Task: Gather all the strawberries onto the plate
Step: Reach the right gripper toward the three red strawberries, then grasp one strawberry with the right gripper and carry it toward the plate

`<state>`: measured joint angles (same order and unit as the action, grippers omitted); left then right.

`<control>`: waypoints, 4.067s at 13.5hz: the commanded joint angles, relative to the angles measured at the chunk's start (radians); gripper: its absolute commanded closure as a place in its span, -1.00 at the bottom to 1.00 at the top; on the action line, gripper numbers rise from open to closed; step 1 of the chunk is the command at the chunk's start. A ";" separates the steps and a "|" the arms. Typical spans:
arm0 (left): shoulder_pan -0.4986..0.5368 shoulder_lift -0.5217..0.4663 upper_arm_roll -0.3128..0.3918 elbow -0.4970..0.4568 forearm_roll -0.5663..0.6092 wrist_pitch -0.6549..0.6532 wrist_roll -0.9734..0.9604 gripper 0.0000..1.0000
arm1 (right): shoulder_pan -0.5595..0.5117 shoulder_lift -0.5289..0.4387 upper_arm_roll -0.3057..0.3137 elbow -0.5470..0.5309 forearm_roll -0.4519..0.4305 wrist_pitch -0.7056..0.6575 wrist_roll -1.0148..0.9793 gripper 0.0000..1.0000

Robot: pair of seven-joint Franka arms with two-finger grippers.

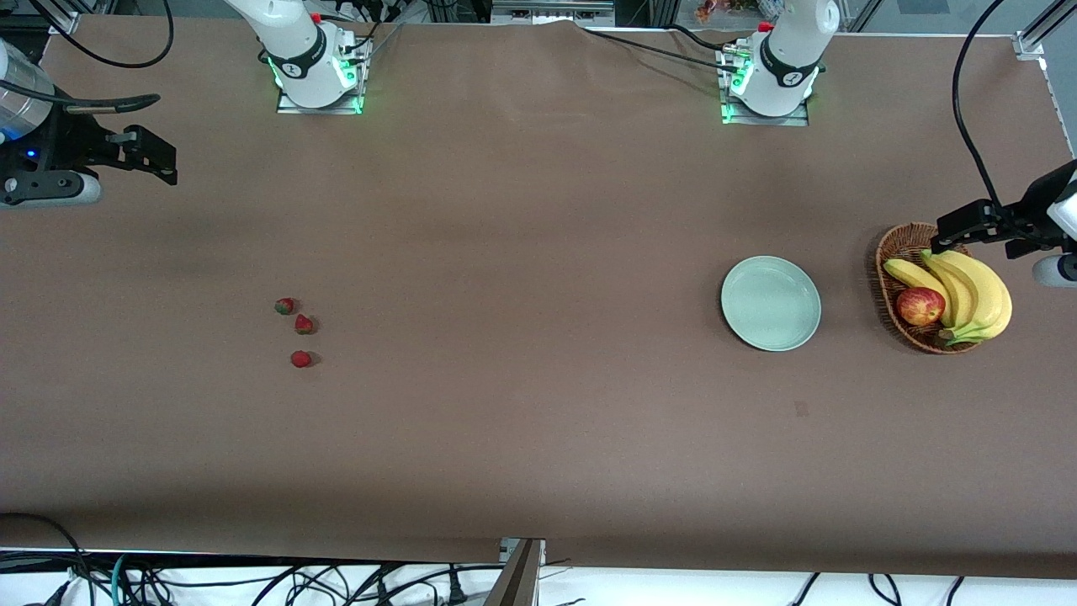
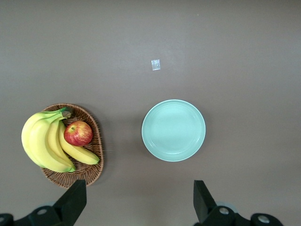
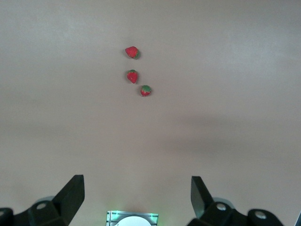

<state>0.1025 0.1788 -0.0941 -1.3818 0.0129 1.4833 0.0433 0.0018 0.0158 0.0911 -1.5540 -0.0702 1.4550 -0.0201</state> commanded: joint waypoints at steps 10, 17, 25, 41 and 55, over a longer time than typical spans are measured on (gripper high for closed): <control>-0.130 -0.229 0.106 -0.275 -0.021 0.083 -0.020 -1.00 | -0.011 0.045 0.018 0.040 0.018 -0.024 0.008 -1.00; -0.130 -0.228 0.105 -0.272 -0.019 0.069 -0.016 -1.00 | -0.003 0.337 0.018 0.040 0.017 0.212 0.017 -1.00; -0.130 -0.228 0.105 -0.266 -0.019 0.054 -0.020 -1.00 | 0.009 0.627 0.018 -0.018 0.018 0.622 0.019 -1.00; -0.132 -0.228 0.105 -0.266 -0.019 0.052 -0.017 -1.00 | 0.006 0.710 0.015 -0.061 0.013 0.828 -0.003 0.97; -0.132 -0.228 0.105 -0.266 -0.019 0.052 -0.017 -1.00 | 0.673 0.886 0.124 0.221 0.047 1.045 1.150 0.97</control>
<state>-0.0408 -0.0403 0.0200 -1.6474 0.0122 1.5468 0.0256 0.6226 0.8132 0.2249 -1.4255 -0.0320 2.4276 1.0426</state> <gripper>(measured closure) 0.000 0.617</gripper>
